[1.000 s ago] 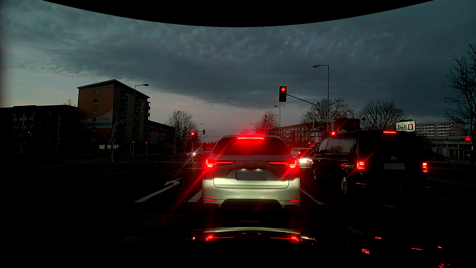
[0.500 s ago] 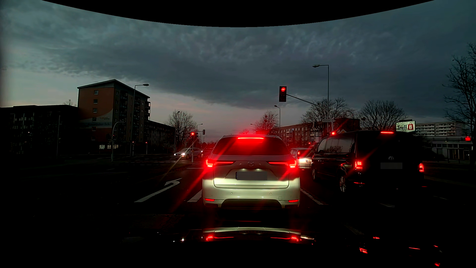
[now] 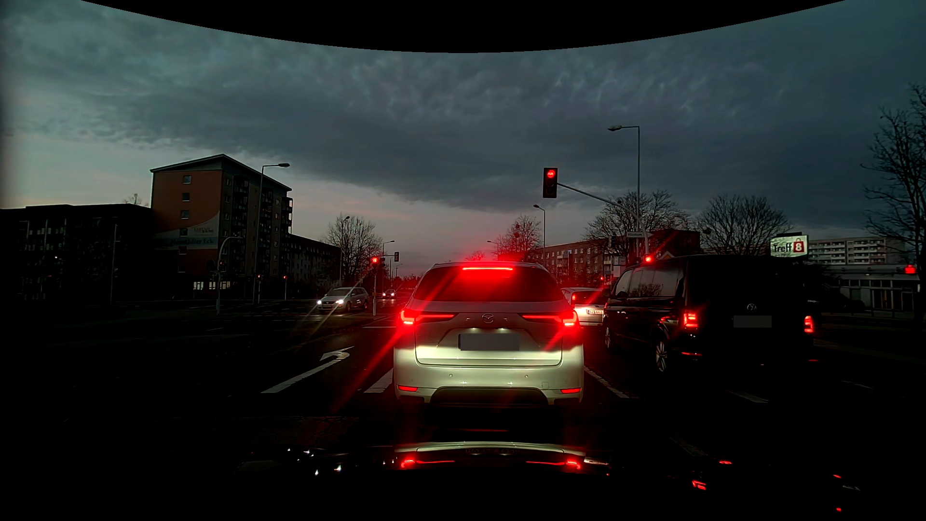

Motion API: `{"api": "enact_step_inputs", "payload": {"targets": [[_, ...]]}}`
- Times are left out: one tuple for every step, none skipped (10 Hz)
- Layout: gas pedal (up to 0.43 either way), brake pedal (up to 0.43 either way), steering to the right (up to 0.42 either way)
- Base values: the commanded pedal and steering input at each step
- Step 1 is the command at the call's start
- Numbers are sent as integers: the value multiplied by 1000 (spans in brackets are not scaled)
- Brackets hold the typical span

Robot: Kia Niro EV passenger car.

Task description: Follow the waypoints while adhering to traffic rules and regulations

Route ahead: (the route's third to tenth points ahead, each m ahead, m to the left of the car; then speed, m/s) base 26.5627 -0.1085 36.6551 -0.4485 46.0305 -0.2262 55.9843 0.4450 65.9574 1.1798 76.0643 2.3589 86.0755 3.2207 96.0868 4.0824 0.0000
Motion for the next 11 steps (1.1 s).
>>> {"api": "enact_step_inputs", "payload": {"targets": [[0,341,-10],[0,341,-10],[0,341,-10],[0,341,-10],[0,341,-10],[0,341,-10],[0,341,-10],[0,341,-10],[0,341,-10],[0,341,-10],[0,341,-10]]}}
